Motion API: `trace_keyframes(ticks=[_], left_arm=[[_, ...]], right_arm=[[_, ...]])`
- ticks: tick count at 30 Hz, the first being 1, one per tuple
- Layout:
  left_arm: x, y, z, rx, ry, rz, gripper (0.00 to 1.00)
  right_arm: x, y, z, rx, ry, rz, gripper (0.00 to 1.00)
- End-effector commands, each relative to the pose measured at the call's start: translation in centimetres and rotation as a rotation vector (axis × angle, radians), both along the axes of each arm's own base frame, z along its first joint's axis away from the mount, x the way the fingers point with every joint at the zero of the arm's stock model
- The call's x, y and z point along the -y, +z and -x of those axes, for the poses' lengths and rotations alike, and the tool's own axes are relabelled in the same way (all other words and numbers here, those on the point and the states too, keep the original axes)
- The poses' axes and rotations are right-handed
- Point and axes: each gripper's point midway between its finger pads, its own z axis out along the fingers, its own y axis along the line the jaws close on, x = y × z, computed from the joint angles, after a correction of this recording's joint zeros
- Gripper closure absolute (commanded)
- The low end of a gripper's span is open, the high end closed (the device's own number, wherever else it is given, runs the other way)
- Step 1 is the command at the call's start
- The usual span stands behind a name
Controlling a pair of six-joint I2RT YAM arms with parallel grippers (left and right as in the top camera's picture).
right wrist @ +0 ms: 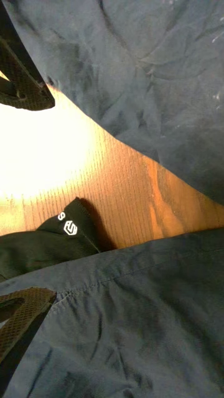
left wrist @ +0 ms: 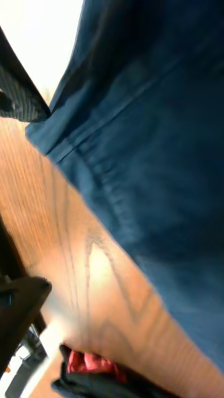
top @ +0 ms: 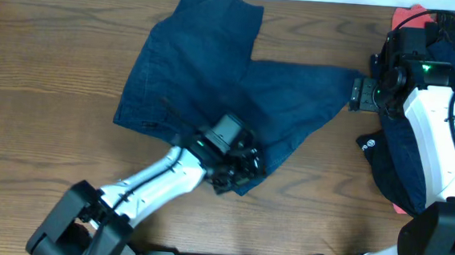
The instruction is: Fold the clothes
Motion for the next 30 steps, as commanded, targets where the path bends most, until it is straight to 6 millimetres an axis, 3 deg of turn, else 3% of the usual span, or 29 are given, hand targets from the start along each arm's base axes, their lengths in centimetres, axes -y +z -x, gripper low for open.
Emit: trace_keyframes(ticks=[1,9,15,17,19,20,22,24,27,30], left_arm=[[-0.5,-1.6,0.1,-0.008,0.118,-0.106,0.23],[-1.0,-2.1,0.0,0.022,0.126,-0.151,0.24],[-2.1,-4.0,0.3,-0.017,0.171,-0.217,0.27],[-2.2,-4.5,0.5,-0.028,0.168,-0.23,0.41],[-2.3,-4.6,0.4,-0.024,0.157,-0.234,0.73],[-2.4,-4.5,0.3,-0.015,0.144,-0.231,0.94],[-3.0,-4.3,0.5,-0.017,0.122,-0.241,0.94],[-5.0,-3.8,0.8,-0.03,0.102,-0.289,0.94],[-10.4,-2.7,0.8,-0.046,0.136,-0.423,0.94],[-14.4,-0.9,-1.0,0.004,0.143,-0.432,0.94]], right_arm=[[0.1,0.2,0.1,-0.002,0.008,0.0,0.11],[0.1,0.2,0.3,-0.007,0.007,0.0,0.11],[0.1,0.1,0.6,-0.02,0.007,0.0,0.12],[0.1,0.1,0.6,-0.022,0.007,0.0,0.12],[0.1,0.1,0.6,-0.022,0.007,0.001,0.13],[0.2,0.1,0.6,-0.022,0.006,0.001,0.14],[0.3,0.1,0.6,-0.023,0.002,0.001,0.15],[0.6,0.1,0.8,-0.027,-0.007,0.001,0.17],[1.1,0.0,1.2,-0.041,-0.026,-0.006,0.21],[-0.1,-0.3,1.5,-0.059,-0.01,-0.089,0.23]])
